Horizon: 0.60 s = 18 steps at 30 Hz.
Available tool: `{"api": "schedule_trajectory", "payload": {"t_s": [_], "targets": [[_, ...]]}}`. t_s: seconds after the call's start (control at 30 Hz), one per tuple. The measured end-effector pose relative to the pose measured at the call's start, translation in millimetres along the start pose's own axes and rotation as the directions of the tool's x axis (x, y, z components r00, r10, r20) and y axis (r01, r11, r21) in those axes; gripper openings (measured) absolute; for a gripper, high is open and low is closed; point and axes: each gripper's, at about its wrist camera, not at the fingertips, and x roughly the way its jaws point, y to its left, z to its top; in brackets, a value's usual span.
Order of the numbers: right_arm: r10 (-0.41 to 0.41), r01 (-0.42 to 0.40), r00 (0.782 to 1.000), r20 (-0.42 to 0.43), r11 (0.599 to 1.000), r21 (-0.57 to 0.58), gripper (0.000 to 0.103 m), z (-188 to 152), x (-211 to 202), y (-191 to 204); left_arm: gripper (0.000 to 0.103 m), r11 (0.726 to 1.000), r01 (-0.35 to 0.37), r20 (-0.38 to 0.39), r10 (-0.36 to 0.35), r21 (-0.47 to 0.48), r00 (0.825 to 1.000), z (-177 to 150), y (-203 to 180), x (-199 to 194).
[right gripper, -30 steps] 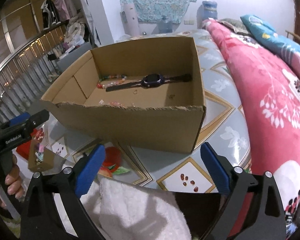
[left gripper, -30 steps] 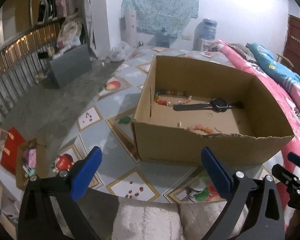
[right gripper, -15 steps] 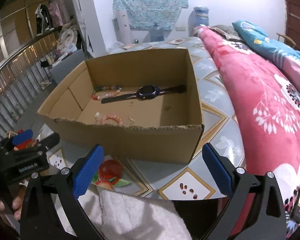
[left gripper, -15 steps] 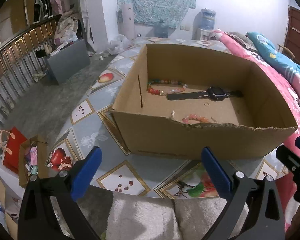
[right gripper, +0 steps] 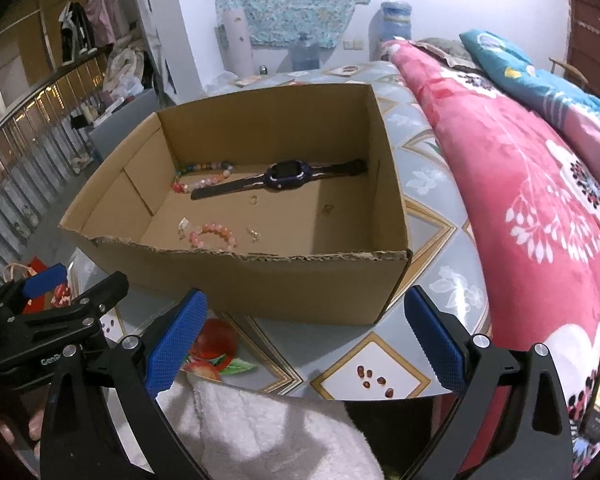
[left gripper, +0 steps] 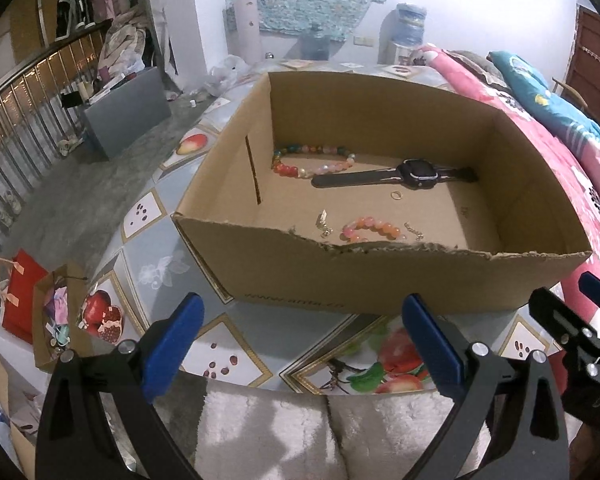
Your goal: Organize jewelry
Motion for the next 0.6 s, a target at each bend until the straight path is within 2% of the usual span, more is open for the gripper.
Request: {"api": "schedule_trajectory", "payload": {"t_s": [0.6], "targets": [[-0.040, 0.040, 0.999, -0.004, 0.998, -0.041, 0.095, 2, 1, 16, 0.097, 1.000, 0.027, 0.001, -0.027, 0.002, 1.000, -2, 1, 0]]}}
